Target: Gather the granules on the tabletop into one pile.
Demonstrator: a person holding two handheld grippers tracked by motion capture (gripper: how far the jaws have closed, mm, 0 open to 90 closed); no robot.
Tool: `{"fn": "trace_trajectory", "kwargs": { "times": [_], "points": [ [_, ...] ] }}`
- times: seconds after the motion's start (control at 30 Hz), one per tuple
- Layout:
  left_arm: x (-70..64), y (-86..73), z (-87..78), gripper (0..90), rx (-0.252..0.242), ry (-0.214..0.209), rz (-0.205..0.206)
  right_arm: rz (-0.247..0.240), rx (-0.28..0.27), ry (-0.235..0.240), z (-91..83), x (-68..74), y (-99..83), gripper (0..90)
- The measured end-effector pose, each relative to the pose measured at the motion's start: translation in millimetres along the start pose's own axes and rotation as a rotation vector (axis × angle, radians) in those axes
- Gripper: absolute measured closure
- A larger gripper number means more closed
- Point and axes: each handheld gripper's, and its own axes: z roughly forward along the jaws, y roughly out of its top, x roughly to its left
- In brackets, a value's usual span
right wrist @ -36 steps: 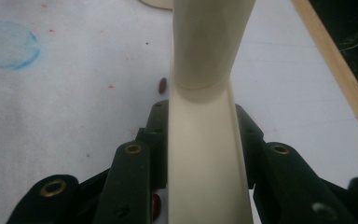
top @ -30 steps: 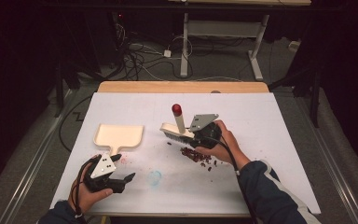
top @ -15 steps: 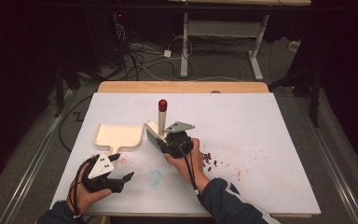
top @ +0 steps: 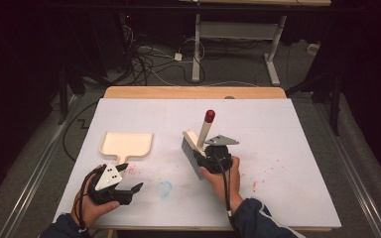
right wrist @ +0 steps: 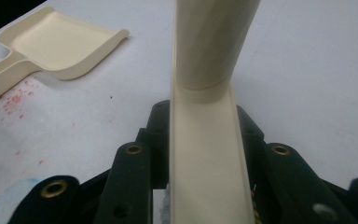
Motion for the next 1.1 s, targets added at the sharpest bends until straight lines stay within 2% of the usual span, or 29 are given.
{"fn": "trace_trajectory", "kwargs": {
  "times": [0.23, 0.37, 0.6, 0.77, 0.9, 1.0, 1.1],
  "points": [
    [0.1, -0.2, 0.9, 20.5, 0.003, -0.004, -0.003, 0.007, 0.005, -0.003, -16.8, -10.2, -7.7, 67.0],
    [-0.4, -0.2, 2.0, 20.5, 0.01, -0.005, 0.0, 0.008, 0.0, 0.017, -22.6, -11.0, -8.1, 67.0],
    [-0.3, -0.6, 1.3, 20.5, 0.007, -0.006, -0.002, -0.039, -0.074, 0.081, -47.4, -10.3, 3.2, 67.0],
    [-0.5, -0.6, 1.0, 20.5, 0.007, -0.007, 0.0, -0.067, -0.126, 0.107, -74.0, -19.6, 10.5, 66.9],
    [-0.7, -0.4, 0.8, 20.5, 0.008, -0.006, 0.001, -0.073, -0.156, 0.088, -96.0, -38.0, 12.2, 66.9],
    [-0.7, -0.3, 1.2, 20.5, 0.008, -0.007, 0.0, -0.074, -0.17, 0.041, -112.6, -59.6, 9.8, 66.9],
    [-0.7, 0.0, 1.7, 20.5, 0.011, -0.007, 0.006, -0.072, -0.165, -0.038, -125.9, -82.4, 3.1, 66.9]
  ]
}}
